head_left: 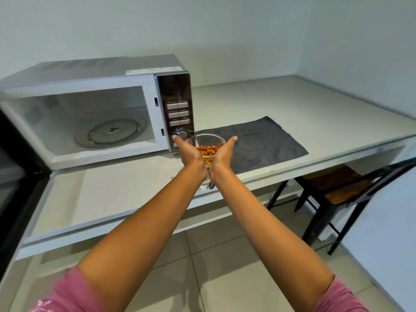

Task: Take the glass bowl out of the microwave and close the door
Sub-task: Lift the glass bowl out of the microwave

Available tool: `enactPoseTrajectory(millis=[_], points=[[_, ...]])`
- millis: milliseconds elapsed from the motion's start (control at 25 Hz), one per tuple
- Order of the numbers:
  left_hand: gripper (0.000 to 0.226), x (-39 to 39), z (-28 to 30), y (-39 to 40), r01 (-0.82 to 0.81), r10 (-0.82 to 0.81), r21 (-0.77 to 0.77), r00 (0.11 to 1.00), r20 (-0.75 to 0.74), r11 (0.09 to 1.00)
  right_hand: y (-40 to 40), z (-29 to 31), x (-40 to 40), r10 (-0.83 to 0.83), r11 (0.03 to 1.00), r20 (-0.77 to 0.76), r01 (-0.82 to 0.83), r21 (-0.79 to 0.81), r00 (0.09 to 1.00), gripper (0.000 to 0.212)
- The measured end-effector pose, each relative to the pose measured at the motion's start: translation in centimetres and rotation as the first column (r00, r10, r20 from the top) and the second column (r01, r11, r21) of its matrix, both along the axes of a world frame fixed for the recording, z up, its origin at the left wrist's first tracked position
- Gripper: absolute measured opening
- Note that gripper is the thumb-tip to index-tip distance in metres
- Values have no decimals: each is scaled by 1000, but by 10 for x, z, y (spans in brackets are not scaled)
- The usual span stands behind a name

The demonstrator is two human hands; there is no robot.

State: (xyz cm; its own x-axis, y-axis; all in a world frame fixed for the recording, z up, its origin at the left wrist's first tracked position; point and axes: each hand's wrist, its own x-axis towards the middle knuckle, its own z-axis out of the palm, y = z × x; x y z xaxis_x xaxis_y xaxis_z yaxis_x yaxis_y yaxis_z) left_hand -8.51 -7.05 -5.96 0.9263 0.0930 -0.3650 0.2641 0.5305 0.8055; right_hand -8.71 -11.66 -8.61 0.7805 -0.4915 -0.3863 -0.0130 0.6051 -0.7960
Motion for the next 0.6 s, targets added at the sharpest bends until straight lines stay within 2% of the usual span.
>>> enactPoseTrajectory(millis=[320, 600], points=[[72, 29, -19, -63, 222, -223, 27, 974, 35, 975, -69, -10, 13, -164, 986, 7, 164, -1, 986, 79], [77, 66, -28, -102, 414, -415, 33, 909, 27, 909, -110, -13, 43, -280, 959, 6, 281, -31, 960, 83]])
